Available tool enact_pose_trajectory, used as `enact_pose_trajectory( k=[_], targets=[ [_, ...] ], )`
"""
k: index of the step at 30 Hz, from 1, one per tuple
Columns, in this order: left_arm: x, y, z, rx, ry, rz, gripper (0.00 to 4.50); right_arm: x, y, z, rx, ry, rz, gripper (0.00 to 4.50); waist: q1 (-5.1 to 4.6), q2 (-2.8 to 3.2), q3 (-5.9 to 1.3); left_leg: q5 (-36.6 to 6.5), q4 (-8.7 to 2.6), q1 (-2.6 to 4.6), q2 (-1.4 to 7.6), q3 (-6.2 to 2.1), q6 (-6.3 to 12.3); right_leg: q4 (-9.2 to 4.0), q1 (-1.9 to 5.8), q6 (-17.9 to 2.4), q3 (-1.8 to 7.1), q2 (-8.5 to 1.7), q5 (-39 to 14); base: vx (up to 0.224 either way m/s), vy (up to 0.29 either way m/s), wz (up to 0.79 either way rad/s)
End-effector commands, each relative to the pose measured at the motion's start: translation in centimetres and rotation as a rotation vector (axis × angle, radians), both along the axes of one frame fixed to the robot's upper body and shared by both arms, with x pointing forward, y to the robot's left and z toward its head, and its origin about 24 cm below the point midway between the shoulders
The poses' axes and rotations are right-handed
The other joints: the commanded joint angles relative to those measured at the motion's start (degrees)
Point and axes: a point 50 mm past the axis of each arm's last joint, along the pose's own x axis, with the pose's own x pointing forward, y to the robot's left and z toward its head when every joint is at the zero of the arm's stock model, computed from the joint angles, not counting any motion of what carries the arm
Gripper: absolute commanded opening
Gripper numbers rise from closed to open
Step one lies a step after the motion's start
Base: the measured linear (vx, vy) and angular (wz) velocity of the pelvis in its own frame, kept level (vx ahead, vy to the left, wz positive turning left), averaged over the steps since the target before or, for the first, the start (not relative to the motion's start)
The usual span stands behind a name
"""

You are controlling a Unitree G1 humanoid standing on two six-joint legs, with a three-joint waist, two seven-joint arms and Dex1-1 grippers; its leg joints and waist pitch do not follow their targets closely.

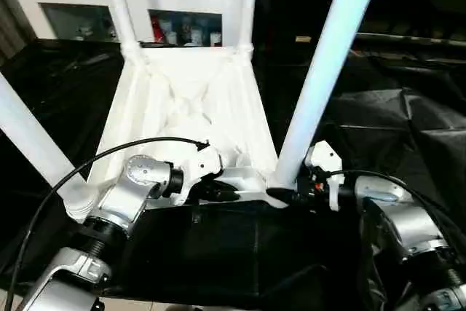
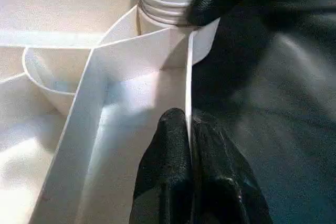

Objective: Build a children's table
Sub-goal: Rotate leg to tighten

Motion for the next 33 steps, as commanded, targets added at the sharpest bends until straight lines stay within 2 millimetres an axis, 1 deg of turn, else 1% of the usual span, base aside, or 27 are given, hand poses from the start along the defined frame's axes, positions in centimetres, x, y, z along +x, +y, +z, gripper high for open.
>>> enact_pose_trajectory(
  k=[1,2,3,4,6,8,9,10,11,12,13,15,18,19,20,21,22,23,24,25,26,28,29,30,31,32,33],
  targets=[
    [0.3,-2.6,-1.1,-0.050,0.021,0.112,0.00,1.4,-0.7,-2.1,0.004,0.080,-0.364,2.74,-0.59,-0.54,-2.47,-13.6,-4.46,0.90,4.80,-2.72,0.43,-5.53,1.60,-12.6,3.28,-6.43,-17.3,0.000,0.000,0.00],
    [0.3,-2.6,-1.1,-0.051,0.022,0.116,0.00,1.5,-0.6,-2.1,0.005,0.081,-0.373,2.74,-0.88,-0.52,-2.37,-14.6,-4.63,1.14,4.86,-2.81,-0.55,-5.65,1.45,-12.1,3.25,-6.33,-19.3,0.000,0.000,0.00],
    [0.7,-3.8,-1.3,-0.047,0.028,0.197,0.00,2.0,-0.1,-2.6,0.002,0.103,-0.506,2.74,-1.25,-0.64,-2.52,-16.0,-4.61,1.39,4.75,-2.99,-1.54,-5.87,1.39,-11.2,3.23,-6.38,-22.1,0.000,0.000,0.00],
    [1.0,-4.1,-1.4,-0.034,0.017,0.244,0.00,2.1,0.2,-2.7,-0.014,0.104,-0.547,2.74,-1.46,-0.46,-2.53,-15.8,-4.65,1.45,4.82,-2.97,-1.90,-6.00,1.17,-10.9,3.41,-6.37,-21.5,0.000,0.000,0.00],
    [1.6,-5.0,-1.4,-0.031,0.012,0.327,0.00,2.3,1.1,-3.0,-0.092,0.094,-0.560,2.74,-1.46,-0.58,-2.59,-15.3,-4.62,1.47,4.65,-2.80,-1.44,-6.21,1.21,-10.5,3.46,-6.30,-20.6,0.000,0.000,0.00],
    [1.8,-5.6,-1.3,-0.026,0.005,0.345,0.00,2.3,1.8,-3.0,-0.101,0.083,-0.546,2.74,-1.37,-0.58,-2.49,-15.1,-4.58,1.44,4.58,-2.70,-0.68,-6.34,1.13,-10.2,3.50,-6.28,-20.2,0.000,0.000,0.00],
    [1.8,-5.8,-1.3,-0.020,0.006,0.339,0.00,2.3,2.1,-2.9,-0.097,0.079,-0.524,2.74,-1.14,-0.57,-2.60,-14.8,-4.55,1.42,4.60,-2.73,-0.10,-6.38,1.28,-9.9,3.54,-6.41,-20.0,0.000,0.000,0.00],
    [1.8,-5.8,-1.3,-0.020,0.006,0.339,0.00,2.3,2.1,-2.9,-0.097,0.079,-0.524,2.74,-1.02,-0.56,-2.79,-13.4,-4.61,1.04,4.64,-2.77,0.49,-6.15,1.63,-9.8,3.53,-6.41,-18.0,0.000,0.000,0.00],
    [1.7,-5.9,-1.4,-0.016,0.003,0.321,0.00,2.4,2.3,-2.7,-0.090,0.060,-0.493,2.74,-1.03,-0.45,-2.81,-12.6,-4.63,0.96,4.67,-2.72,0.96,-5.97,1.59,-9.9,3.51,-6.30,-16.1,0.000,0.000,0.00],
    [1.7,-5.9,-1.4,-0.019,0.004,0.318,0.00,2.4,2.4,-2.6,-0.078,0.050,-0.488,3.29,-1.05,-0.48,-2.86,-12.4,-4.59,0.96,4.65,-2.66,1.16,-5.94,1.59,-10.0,3.49,-6.27,-15.5,0.000,0.000,0.00],
    [1.7,-5.9,-1.4,-0.019,-0.001,0.313,0.00,2.5,2.4,-2.6,-0.068,0.044,-0.490,3.42,-1.01,-0.46,-2.87,-12.5,-4.50,1.04,4.67,-2.58,1.44,-6.00,1.51,-10.3,3.52,-6.42,-15.1,0.000,0.000,0.00],
    [1.7,-5.6,-1.3,-0.019,-0.010,0.295,0.00,2.7,2.3,-2.2,-0.046,0.032,-0.504,3.50,-1.05,-0.42,-2.81,-12.7,-4.51,0.99,4.60,-2.60,1.60,-6.12,1.52,-10.3,3.47,-6.35,-16.2,0.000,0.000,0.00],
    [1.4,-5.1,-1.1,-0.041,-0.031,0.217,0.00,3.0,1.9,-1.6,-0.039,0.005,-0.477,3.84,-1.07,-0.40,-2.84,-12.7,-4.61,0.94,4.62,-2.65,1.84,-6.21,1.47,-9.8,3.44,-6.28,-16.8,0.000,0.000,0.00],
    [1.2,-4.9,-1.0,-0.051,-0.034,0.182,0.00,3.2,1.7,-1.2,-0.027,-0.008,-0.465,3.88,-1.05,-0.59,-2.87,-12.7,-4.61,0.92,4.67,-2.64,2.00,-6.16,1.52,-9.8,3.45,-6.35,-16.9,0.000,0.000,0.00],
    [1.0,-3.7,-1.2,-0.021,-0.027,0.167,0.00,3.2,0.9,-0.1,-0.011,-0.044,-0.389,4.08,-0.90,-0.48,-2.89,-12.5,-4.62,0.84,4.73,-2.65,2.29,-6.13,1.62,-9.8,3.46,-6.45,-16.7,0.000,0.000,0.00],
    [1.0,-3.7,-1.2,-0.019,-0.027,0.167,0.00,3.2,0.8,-0.1,-0.011,-0.045,-0.387,4.08,-0.90,-0.48,-2.89,-12.5,-4.62,0.84,4.73,-2.65,2.29,-6.13,1.62,-9.8,3.46,-6.45,-16.7,0.000,0.000,0.00],
    [1.0,-3.0,-1.2,-0.005,-0.040,0.152,0.00,3.0,0.4,0.4,-0.033,-0.068,-0.328,4.20,-0.64,-0.38,-3.00,-11.6,-4.47,1.01,4.81,-2.49,2.77,-6.00,1.45,-10.0,3.49,-6.31,-15.1,0.000,0.000,0.00],
    [0.9,-2.8,-1.3,-0.006,-0.031,0.145,0.00,2.8,0.1,0.6,-0.045,-0.077,-0.289,4.20,-0.59,-0.37,-3.08,-10.8,-4.36,0.98,4.78,-2.37,3.03,-5.82,1.45,-10.3,3.49,-6.22,-13.5,0.000,0.000,0.00],
    [0.7,-2.3,-1.3,-0.008,-0.016,0.134,0.00,2.5,-0.3,0.8,-0.064,-0.088,-0.227,4.20,-0.54,-0.41,-3.11,-10.3,-4.32,0.85,4.80,-2.35,3.31,-5.69,1.61,-10.5,3.42,-6.23,-12.4,0.000,0.000,0.00],
    [0.4,-1.8,-1.2,-0.012,-0.019,0.084,0.00,1.7,-0.9,1.2,-0.081,-0.085,-0.109,4.20,-0.36,-0.30,-3.09,-9.2,-4.30,0.60,4.92,-2.42,4.00,-5.48,1.78,-10.7,3.37,-6.21,-10.3,0.000,0.000,0.00],
    [0.4,-1.8,-1.2,-0.012,-0.019,0.084,0.00,1.7,-0.9,1.2,-0.081,-0.085,-0.109,4.20,-0.31,-0.41,-3.13,-8.5,-4.28,0.35,5.03,-2.50,4.62,-5.15,2.06,-10.9,3.28,-6.24,-8.4,0.000,0.000,0.00],
    [0.3,-1.5,-1.3,-0.006,-0.011,0.068,0.00,1.3,-1.0,1.3,-0.082,-0.081,-0.061,4.20,-0.52,-0.44,-3.21,-8.2,-4.23,0.31,4.96,-2.49,5.06,-4.96,2.02,-11.7,3.15,-6.19,-7.4,0.000,0.000,0.00],
    [-0.2,-0.9,-1.2,-0.007,0.006,-0.003,0.00,-0.1,-1.6,1.4,-0.086,-0.016,0.084,4.20,-0.50,-0.32,-3.13,-8.2,-4.23,0.34,4.83,-2.49,5.39,-5.05,2.11,-11.9,3.08,-6.07,-7.4,0.000,0.000,0.00],
    [-0.3,-0.7,-1.1,-0.015,0.014,-0.019,0.00,-0.6,-1.8,1.4,-0.100,-0.005,0.125,4.20,-0.12,-0.33,-3.27,-7.7,-4.09,0.45,5.18,-2.50,6.00,-4.90,2.15,-11.8,3.17,-6.20,-6.2,0.000,0.000,0.00],
    [-0.5,-0.5,-0.8,-0.037,0.032,-0.046,0.00,-1.2,-2.0,1.4,-0.122,0.014,0.187,4.20,-0.10,-0.32,-3.22,-7.4,-4.13,0.22,5.14,-2.44,6.30,-4.77,2.26,-12.2,2.97,-6.02,-5.6,0.000,0.000,0.00],
    [-0.6,-0.5,-0.6,-0.052,0.043,-0.058,0.00,-1.4,-2.1,1.4,-0.123,0.019,0.200,4.20,0.05,-0.34,-3.28,-7.3,-4.05,0.39,5.27,-2.32,6.36,-4.68,2.05,-12.9,3.03,-6.12,-5.3,0.000,0.000,0.00],
    [-0.7,-0.5,-0.4,-0.063,0.052,-0.070,0.00,-1.4,-2.1,1.4,-0.124,0.020,0.208,4.20,0.15,-0.24,-3.31,-7.1,-4.03,0.31,5.20,-2.30,6.28,-4.62,2.03,-13.1,2.95,-6.12,-5.2,0.000,0.000,0.00]
  ],
)
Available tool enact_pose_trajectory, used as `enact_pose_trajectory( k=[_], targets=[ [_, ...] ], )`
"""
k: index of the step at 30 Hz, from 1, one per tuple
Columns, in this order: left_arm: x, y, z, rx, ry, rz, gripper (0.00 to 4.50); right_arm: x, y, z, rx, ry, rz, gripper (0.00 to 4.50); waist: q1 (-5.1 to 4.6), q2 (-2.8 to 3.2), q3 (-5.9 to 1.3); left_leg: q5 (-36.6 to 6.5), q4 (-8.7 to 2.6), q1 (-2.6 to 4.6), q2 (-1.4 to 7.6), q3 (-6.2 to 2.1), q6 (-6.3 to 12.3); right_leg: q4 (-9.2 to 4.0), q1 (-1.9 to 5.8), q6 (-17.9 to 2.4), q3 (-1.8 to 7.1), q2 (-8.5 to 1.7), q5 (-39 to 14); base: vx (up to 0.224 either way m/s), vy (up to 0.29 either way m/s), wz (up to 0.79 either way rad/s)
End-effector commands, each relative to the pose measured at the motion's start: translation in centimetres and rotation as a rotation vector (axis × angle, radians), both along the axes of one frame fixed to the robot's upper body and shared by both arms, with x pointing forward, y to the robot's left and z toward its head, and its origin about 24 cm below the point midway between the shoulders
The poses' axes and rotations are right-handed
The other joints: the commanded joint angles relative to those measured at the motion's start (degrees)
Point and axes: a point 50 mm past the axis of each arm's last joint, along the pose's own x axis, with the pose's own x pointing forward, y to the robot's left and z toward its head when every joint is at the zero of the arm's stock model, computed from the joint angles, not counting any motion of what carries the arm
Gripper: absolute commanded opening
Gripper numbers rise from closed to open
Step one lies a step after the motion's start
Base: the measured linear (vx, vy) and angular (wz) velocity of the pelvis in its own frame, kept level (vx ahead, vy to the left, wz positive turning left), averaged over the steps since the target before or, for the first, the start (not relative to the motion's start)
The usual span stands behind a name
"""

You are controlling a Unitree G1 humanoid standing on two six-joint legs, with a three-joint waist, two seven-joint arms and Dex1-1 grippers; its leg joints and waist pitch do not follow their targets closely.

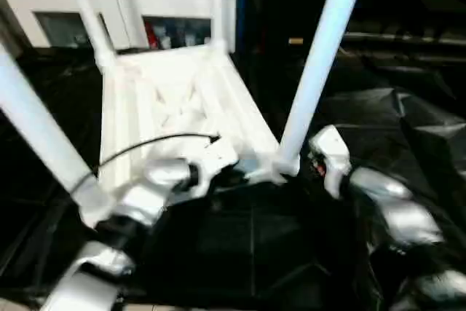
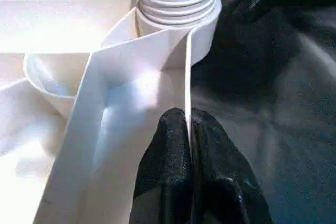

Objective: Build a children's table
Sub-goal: Rotate leg to tighten

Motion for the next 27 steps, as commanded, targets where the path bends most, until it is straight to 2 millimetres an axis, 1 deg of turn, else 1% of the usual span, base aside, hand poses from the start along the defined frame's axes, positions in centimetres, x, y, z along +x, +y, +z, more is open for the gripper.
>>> enact_pose_trajectory(
  k=[1,4,6,7,8,9,13,14,16,18,19,20,24,25,27],
  targets=[
    [-0.8,-0.7,-0.3,-0.056,0.055,-0.060,0.00,-0.1,0.9,0.5,0.019,-0.003,0.058,4.20,0.17,-0.91,-2.94,-7.1,-3.62,0.61,4.97,-2.21,6.14,-4.11,1.89,-13.6,3.30,-6.03,-5.3,0.000,0.000,0.00],
    [-1.1,-0.8,-0.1,-0.059,0.074,-0.114,0.00,0.4,1.1,0.8,0.032,-0.030,0.034,4.20,0.22,-0.88,-2.96,-7.3,-3.67,0.73,5.04,-2.23,5.47,-4.10,1.75,-13.9,3.37,-6.17,-6.0,0.000,0.000,0.00],
    [-1.2,-0.9,-0.1,-0.057,0.076,-0.128,0.00,0.3,1.3,0.9,0.038,-0.021,0.042,4.20,0.43,-0.94,-2.93,-7.3,-3.69,0.83,5.05,-2.20,5.13,-4.15,1.74,-14.0,3.41,-6.14,-6.1,0.000,0.000,0.00],
    [-1.2,-0.9,-0.1,-0.057,0.076,-0.128,0.00,0.3,1.3,0.9,0.038,-0.020,0.043,4.20,0.70,-0.83,-3.00,-7.0,-3.64,0.98,5.08,-2.13,4.99,-4.08,1.66,-13.9,3.44,-6.11,-5.7,0.000,0.000,0.00],
    [-1.2,-1.0,0.0,-0.056,0.075,-0.134,0.00,0.2,1.6,0.8,0.040,-0.009,0.062,4.20,0.78,-0.84,-2.96,-6.9,-3.64,0.99,5.08,-2.11,5.00,-4.07,1.64,-13.9,3.47,-6.09,-5.4,0.000,0.000,0.00],
    [-1.2,-1.0,-0.1,-0.056,0.077,-0.137,0.00,0.2,1.7,0.8,0.040,-0.008,0.066,4.20,0.91,-0.80,-3.02,-6.4,-3.67,0.82,5.09,-2.19,5.01,-3.89,1.84,-13.8,3.41,-6.15,-4.3,0.000,0.000,0.00],
    [-1.3,-1.0,0.0,-0.055,0.084,-0.144,0.00,0.1,1.8,0.7,0.048,0.009,0.075,4.20,0.89,-0.93,-3.03,-6.4,-3.62,0.73,5.00,-2.18,5.06,-3.88,1.93,-13.7,3.37,-6.22,-4.2,0.000,0.000,0.00],
    [-1.3,-0.9,0.0,-0.054,0.086,-0.145,0.00,0.2,1.8,0.6,0.047,0.010,0.075,4.05,0.90,-1.05,-3.02,-6.4,-3.61,0.75,4.98,-2.18,5.04,-3.91,1.92,-13.6,3.37,-6.18,-4.4,0.000,0.000,0.00],
    [-1.3,-0.8,0.0,-0.051,0.088,-0.145,0.00,0.2,1.8,0.6,0.048,0.013,0.073,3.84,0.91,-1.00,-3.07,-5.9,-3.57,0.69,4.98,-2.20,5.10,-3.81,1.97,-13.6,3.36,-6.20,-4.1,0.000,0.000,0.00],
    [-1.4,-0.7,0.0,-0.047,0.091,-0.145,0.00,0.2,1.8,0.5,0.051,0.021,0.075,3.77,0.93,-0.97,-3.08,-5.9,-3.55,0.73,4.98,-2.19,5.16,-3.82,1.95,-13.7,3.35,-6.22,-4.0,0.000,0.000,0.00],
    [-1.4,-0.7,-0.1,-0.046,0.091,-0.145,0.00,0.2,1.8,0.5,0.053,0.022,0.073,3.68,0.92,-0.97,-3.08,-5.8,-3.54,0.72,4.97,-2.19,5.21,-3.79,1.93,-13.7,3.34,-6.16,-3.9,0.000,0.000,0.00],
    [-1.4,-0.7,-0.1,-0.045,0.094,-0.145,0.00,0.3,1.8,0.5,0.062,0.023,0.067,3.49,0.94,-0.97,-3.11,-5.8,-3.51,0.74,4.96,-2.19,5.23,-3.78,1.97,-13.7,3.33,-6.21,-3.8,0.000,0.000,0.00],
    [-1.4,-0.6,-0.2,-0.042,0.097,-0.145,0.00,0.3,1.9,0.5,0.075,0.025,0.066,3.16,0.80,-0.98,-3.08,-5.9,-3.51,0.65,4.92,-2.19,5.26,-3.79,2.00,-13.8,3.30,-6.16,-4.0,0.000,0.000,0.00],
    [-1.5,-0.5,-0.2,-0.042,0.098,-0.145,0.00,0.3,2.0,0.5,0.077,0.026,0.067,3.16,0.80,-1.02,-3.08,-5.9,-3.50,0.67,4.92,-2.18,5.23,-3.80,2.00,-13.7,3.30,-6.18,-4.1,0.000,0.000,0.00],
    [-1.5,-0.5,-0.2,-0.041,0.102,-0.146,0.00,0.2,2.0,0.4,0.084,0.030,0.068,2.98,0.82,-0.96,-3.14,-5.6,-3.48,0.72,4.94,-2.19,5.22,-3.73,2.00,-13.7,3.30,-6.14,-3.9,0.000,0.000,0.00]
  ],
)
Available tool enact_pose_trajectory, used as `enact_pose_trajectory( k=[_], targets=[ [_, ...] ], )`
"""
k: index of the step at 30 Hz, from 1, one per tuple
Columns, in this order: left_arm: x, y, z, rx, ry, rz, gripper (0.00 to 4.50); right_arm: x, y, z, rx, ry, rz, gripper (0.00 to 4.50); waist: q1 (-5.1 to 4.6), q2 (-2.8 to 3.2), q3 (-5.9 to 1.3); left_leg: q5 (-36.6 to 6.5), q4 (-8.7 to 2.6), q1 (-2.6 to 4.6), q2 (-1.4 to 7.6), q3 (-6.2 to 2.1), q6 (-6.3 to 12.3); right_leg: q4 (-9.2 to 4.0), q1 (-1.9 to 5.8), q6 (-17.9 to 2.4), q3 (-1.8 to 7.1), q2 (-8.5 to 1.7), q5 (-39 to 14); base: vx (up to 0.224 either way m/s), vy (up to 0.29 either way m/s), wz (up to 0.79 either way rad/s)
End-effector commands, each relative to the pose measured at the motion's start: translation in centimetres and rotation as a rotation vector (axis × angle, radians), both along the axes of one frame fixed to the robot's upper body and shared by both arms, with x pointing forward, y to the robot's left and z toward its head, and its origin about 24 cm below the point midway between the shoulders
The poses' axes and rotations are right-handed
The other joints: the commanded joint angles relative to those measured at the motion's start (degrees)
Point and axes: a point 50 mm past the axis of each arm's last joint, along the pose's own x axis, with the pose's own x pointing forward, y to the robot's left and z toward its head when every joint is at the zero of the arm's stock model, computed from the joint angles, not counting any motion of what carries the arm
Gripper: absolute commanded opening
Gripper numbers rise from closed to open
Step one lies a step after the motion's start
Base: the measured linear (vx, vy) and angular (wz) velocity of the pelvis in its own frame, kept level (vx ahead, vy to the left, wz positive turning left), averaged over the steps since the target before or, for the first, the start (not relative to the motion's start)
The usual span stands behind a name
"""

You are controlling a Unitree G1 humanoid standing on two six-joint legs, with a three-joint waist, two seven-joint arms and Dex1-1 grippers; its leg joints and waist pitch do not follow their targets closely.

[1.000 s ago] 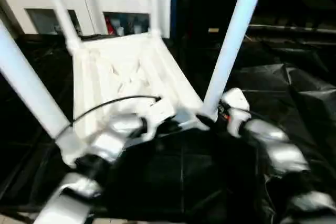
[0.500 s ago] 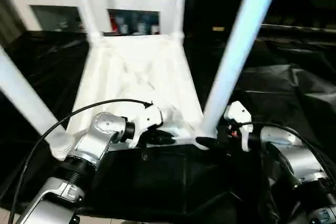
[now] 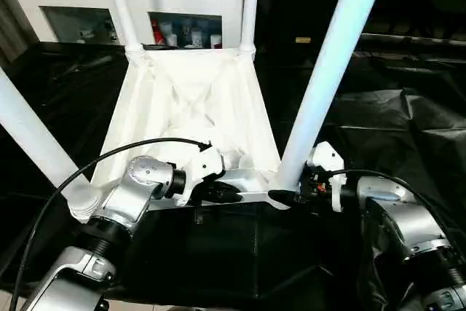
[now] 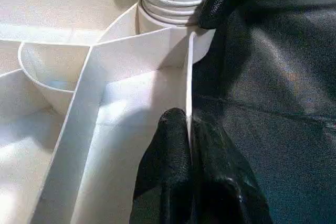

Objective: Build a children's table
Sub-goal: Rotate leg to tighten

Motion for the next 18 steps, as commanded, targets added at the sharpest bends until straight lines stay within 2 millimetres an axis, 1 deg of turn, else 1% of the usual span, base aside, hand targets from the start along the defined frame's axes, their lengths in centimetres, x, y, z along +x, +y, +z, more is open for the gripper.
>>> enact_pose_trajectory(
  k=[1,4,7,8,9,10,11,12,13,14,15,16,17,18],
  targets=[
    [-0.8,-0.7,-0.4,-0.038,0.048,-0.049,0.00,0.2,0.1,0.2,0.026,0.012,-0.012,2.90,0.06,-0.94,-3.16,-5.5,-3.55,0.88,4.92,-2.24,5.25,-3.76,2.16,-13.8,3.32,-6.11,-3.6,0.000,0.000,0.00],
    [-0.9,-0.8,-0.6,-0.040,0.064,-0.049,0.00,0.2,0.2,-0.2,0.056,0.025,-0.047,2.78,0.04,-0.76,-3.20,-5.3,-3.51,0.89,4.92,-2.21,5.31,-3.68,2.12,-14.1,3.29,-6.10,-3.0,0.000,0.000,0.00],
    [-0.5,-1.1,-1.0,-0.024,0.059,0.009,0.00,1.1,0.1,-1.1,0.058,0.014,-0.210,2.77,-0.22,-0.76,-3.10,-6.1,-3.62,0.87,4.92,-2.27,4.75,-3.84,2.03,-14.2,3.34,-6.23,-4.1,0.000,0.000,0.00],
    [-0.4,-1.1,-1.1,-0.011,0.050,0.030,0.00,1.4,0.0,-1.3,0.056,0.012,-0.264,2.76,-0.72,-0.82,-2.80,-8.0,-3.92,0.78,4.79,-2.42,3.45,-4.28,2.09,-13.8,3.30,-6.27,-7.6,0.000,0.000,0.00],
    [0.6,-1.7,-1.5,0.016,0.016,0.145,0.00,2.5,-0.2,-2.5,0.063,0.057,-0.507,2.76,-1.21,-0.78,-2.55,-10.3,-4.18,1.01,4.68,-2.52,2.17,-4.72,1.94,-13.4,3.29,-6.23,-11.5,0.000,0.000,0.00],
    [1.0,-2.1,-1.6,0.017,0.005,0.198,0.00,2.7,-0.2,-2.9,0.060,0.076,-0.579,2.76,-1.59,-0.59,-2.36,-11.8,-4.30,1.25,4.65,-2.55,1.12,-4.95,1.66,-13.2,3.26,-6.12,-14.2,0.000,0.000,0.00],
    [1.3,-2.3,-1.6,0.016,0.001,0.229,0.00,2.8,-0.1,-3.1,0.057,0.087,-0.613,2.75,-1.98,-0.75,-2.37,-14.6,-4.34,1.72,4.52,-2.77,-0.50,-5.44,1.70,-12.1,3.19,-6.24,-19.4,0.000,0.000,0.00],
    [1.8,-3.0,-1.6,0.008,-0.002,0.306,0.00,3.0,0.3,-3.5,0.043,0.082,-0.678,2.75,-2.07,-0.55,-2.43,-14.9,-4.38,1.67,4.70,-2.81,-0.95,-5.61,1.75,-11.4,3.43,-6.41,-20.0,-0.050,0.008,-0.03],
    [1.8,-3.0,-1.6,0.008,-0.002,0.306,0.00,3.0,0.3,-3.5,0.043,0.082,-0.678,2.75,-2.07,-0.55,-2.43,-14.9,-4.38,1.67,4.70,-2.81,-0.95,-5.61,1.75,-11.4,3.43,-6.41,-20.0,0.000,0.000,0.00],
    [2.9,-4.8,-1.4,-0.021,0.014,0.477,0.00,3.7,1.7,-3.9,0.003,0.031,-0.798,2.75,-2.28,-0.53,-2.13,-16.8,-4.51,2.16,4.71,-2.62,-1.63,-6.00,1.06,-10.6,3.56,-6.14,-21.6,0.000,0.000,0.00],
    [3.1,-5.1,-1.4,-0.021,0.013,0.493,0.00,3.8,2.0,-3.9,0.000,0.023,-0.808,2.75,-2.53,-0.76,-2.04,-18.4,-4.48,2.33,4.46,-2.84,-2.38,-6.25,1.01,-10.3,3.48,-6.33,-24.1,0.000,0.000,0.00],
    [3.1,-5.1,-1.4,-0.021,0.013,0.493,0.00,3.8,2.0,-3.9,0.000,0.023,-0.808,2.75,-2.37,-0.84,-2.16,-18.3,-4.48,2.35,4.43,-2.96,-2.33,-6.39,1.20,-9.9,3.44,-6.55,-24.9,0.000,0.000,0.00],
    [3.2,-5.6,-1.3,-0.019,0.000,0.509,0.00,3.9,2.6,-3.9,-0.013,0.009,-0.818,2.75,-2.20,-0.87,-2.40,-16.2,-4.45,1.91,4.44,-2.89,-1.41,-6.37,1.55,-9.5,3.61,-6.61,-23.2,0.000,0.000,0.00],
    [3.4,-6.1,-1.1,-0.016,-0.020,0.527,0.00,4.1,3.2,-3.9,-0.034,-0.007,-0.824,2.75,-2.12,-0.96,-2.32,-15.6,-4.51,1.79,4.50,-2.85,-0.92,-6.31,1.52,-9.5,3.64,-6.48,-22.0,0.000,0.000,0.00]
  ],
)
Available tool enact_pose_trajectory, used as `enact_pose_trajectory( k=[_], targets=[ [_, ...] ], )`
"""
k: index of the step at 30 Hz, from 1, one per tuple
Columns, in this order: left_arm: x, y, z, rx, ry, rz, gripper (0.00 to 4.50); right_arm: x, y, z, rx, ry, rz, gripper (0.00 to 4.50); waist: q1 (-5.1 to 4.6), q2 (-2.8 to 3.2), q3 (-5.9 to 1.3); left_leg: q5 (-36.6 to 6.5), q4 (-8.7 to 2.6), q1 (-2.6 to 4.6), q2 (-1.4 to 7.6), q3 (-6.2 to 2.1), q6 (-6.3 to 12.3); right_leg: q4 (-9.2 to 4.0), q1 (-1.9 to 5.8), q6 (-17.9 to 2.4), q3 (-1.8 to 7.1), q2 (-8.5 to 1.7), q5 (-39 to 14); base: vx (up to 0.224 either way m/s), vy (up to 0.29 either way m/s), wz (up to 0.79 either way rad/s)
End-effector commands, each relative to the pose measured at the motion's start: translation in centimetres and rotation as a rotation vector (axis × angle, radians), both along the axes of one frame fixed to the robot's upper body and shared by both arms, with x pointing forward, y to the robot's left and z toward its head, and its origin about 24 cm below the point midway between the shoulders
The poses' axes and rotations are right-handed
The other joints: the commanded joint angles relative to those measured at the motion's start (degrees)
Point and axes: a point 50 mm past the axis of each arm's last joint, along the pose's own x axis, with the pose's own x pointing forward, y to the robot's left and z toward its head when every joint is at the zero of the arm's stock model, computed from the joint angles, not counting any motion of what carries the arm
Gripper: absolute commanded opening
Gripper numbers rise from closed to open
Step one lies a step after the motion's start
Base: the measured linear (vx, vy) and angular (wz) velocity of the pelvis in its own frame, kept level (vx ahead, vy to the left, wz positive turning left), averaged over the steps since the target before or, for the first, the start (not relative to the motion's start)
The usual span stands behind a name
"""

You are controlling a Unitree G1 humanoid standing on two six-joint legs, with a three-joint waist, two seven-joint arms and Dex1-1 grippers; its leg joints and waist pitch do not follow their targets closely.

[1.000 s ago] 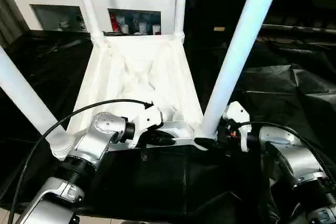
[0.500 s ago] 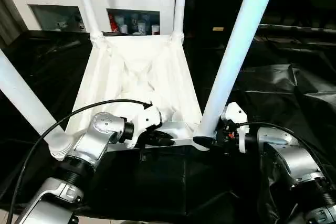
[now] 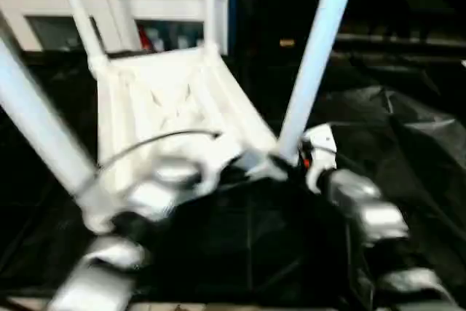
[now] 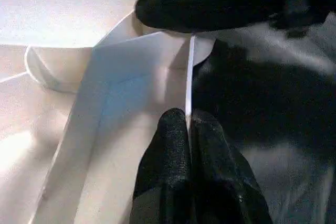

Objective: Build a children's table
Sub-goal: Rotate leg to tighten

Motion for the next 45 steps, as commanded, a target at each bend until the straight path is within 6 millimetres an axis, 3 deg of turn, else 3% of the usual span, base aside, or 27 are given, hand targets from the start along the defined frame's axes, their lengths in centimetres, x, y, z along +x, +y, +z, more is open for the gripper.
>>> enact_pose_trajectory(
  k=[1,2,6,7,8,13,16,17,20,21,26,29,37,45],
  targets=[
    [0.5,0.0,-0.3,-0.013,-0.008,0.110,0.00,-0.6,0.7,-1.9,-0.065,0.078,-0.011,2.75,-0.02,-0.98,-2.36,-15.1,-4.55,0.91,4.57,-2.78,-0.49,-5.99,0.64,-9.7,3.59,-6.26,-20.8,0.000,0.000,0.00],
    [0.5,-0.3,-0.3,-0.006,-0.023,0.110,0.00,-0.5,1.2,-1.9,-0.078,0.075,0.005,2.75,0.07,-1.01,-2.62,-13.1,-4.40,0.74,4.46,-2.60,0.40,-5.60,0.92,-10.4,3.62,-6.16,-16.6,0.000,0.000,0.00],
    [0.2,-0.4,-0.4,0.005,-0.042,0.052,0.00,-0.3,1.3,-1.6,-0.035,0.047,0.001,2.75,0.43,-1.02,-2.72,-10.1,-4.15,0.30,4.42,-2.43,2.46,-5.27,1.27,-10.9,3.57,-6.33,-12.5,0.000,0.000,0.00],
    [0.1,-0.2,-0.5,0.008,-0.048,0.033,0.00,-0.1,1.0,-1.3,-0.012,0.029,-0.006,3.30,0.50,-1.16,-2.71,-10.0,-4.17,0.32,4.45,-2.41,2.80,-5.20,1.25,-11.0,3.54,-6.31,-12.6,0.000,0.000,0.00],
    [0.0,0.1,-0.4,0.003,-0.059,0.011,0.00,0.1,0.8,-0.8,0.008,0.006,-0.003,3.44,0.54,-1.08,-2.70,-10.2,-4.23,0.31,4.51,-2.45,3.00,-5.23,1.24,-10.9,3.52,-6.37,-13.1,0.000,0.000,0.00],
    [-0.1,0.8,-0.3,0.006,-0.066,-0.023,0.00,0.5,0.3,0.1,0.021,-0.038,0.031,3.65,0.42,-0.99,-2.67,-10.4,-4.36,0.10,4.62,-2.50,3.05,-5.18,1.26,-10.9,3.37,-6.27,-13.9,0.000,0.000,0.00],
    [-0.3,2.6,-0.1,0.006,-0.078,-0.093,0.00,0.2,-0.9,2.1,0.015,-0.096,0.237,3.97,0.43,-0.99,-2.81,-9.9,-4.20,-0.21,4.56,-2.54,3.63,-5.14,1.61,-10.7,3.36,-6.27,-12.9,0.000,0.000,0.00],
    [-0.5,3.4,-0.1,0.002,-0.069,-0.131,0.00,-0.6,-1.5,2.6,-0.007,-0.096,0.379,3.97,0.63,-0.95,-2.72,-9.4,-4.03,0.03,4.62,-2.34,4.61,-5.08,1.26,-10.5,3.44,-6.05,-11.1,0.000,0.000,0.00],
    [-0.8,4.0,0.0,-0.004,-0.064,-0.180,0.00,-1.5,-2.2,2.9,-0.035,-0.082,0.495,3.97,0.59,-0.93,-2.87,-7.9,-4.00,-0.27,4.74,-2.43,5.46,-4.50,1.45,-11.4,3.32,-6.06,-8.3,0.000,0.000,0.00],
    [-1.2,4.8,0.2,0.000,-0.047,-0.255,0.00,-2.5,-3.2,2.7,-0.092,-0.048,0.591,3.97,0.80,-0.98,-2.99,-7.7,-3.90,-0.13,4.81,-2.43,5.63,-4.45,1.47,-11.5,3.27,-5.99,-7.4,0.000,0.000,0.00],
    [-1.9,5.6,0.7,-0.040,0.000,-0.352,0.00,-3.6,-4.1,2.8,-0.108,0.014,0.717,3.97,1.19,-1.03,-3.23,-5.1,-3.51,-0.31,4.91,-2.08,7.01,-3.63,1.42,-14.3,3.11,-5.83,-2.1,0.000,0.000,0.00],
    [-2.4,5.8,1.1,-0.071,0.028,-0.410,0.00,-4.0,-4.0,3.0,-0.112,0.049,0.790,3.97,1.63,-0.93,-3.23,-4.6,-3.39,-0.33,5.11,-2.08,7.68,-3.31,1.30,-14.7,3.03,-5.88,-0.9,0.000,0.000,0.00],
    [-2.7,5.8,0.9,-0.075,0.039,-0.426,0.00,-3.6,-3.2,3.1,-0.123,0.041,0.806,3.97,2.15,-1.13,-3.22,-4.8,-3.42,-0.21,5.03,-2.07,6.23,-3.42,1.18,-14.2,3.13,-5.98,-2.6,0.000,0.000,0.00],
    [-2.8,6.1,0.9,-0.068,0.047,-0.423,0.00,-3.5,-2.9,2.9,-0.092,0.049,0.813,3.22,2.26,-1.13,-3.35,-3.6,-3.23,-0.28,4.96,-2.04,6.93,-3.19,1.23,-14.3,3.03,-5.97,-1.0,0.000,0.000,0.00]
  ],
)
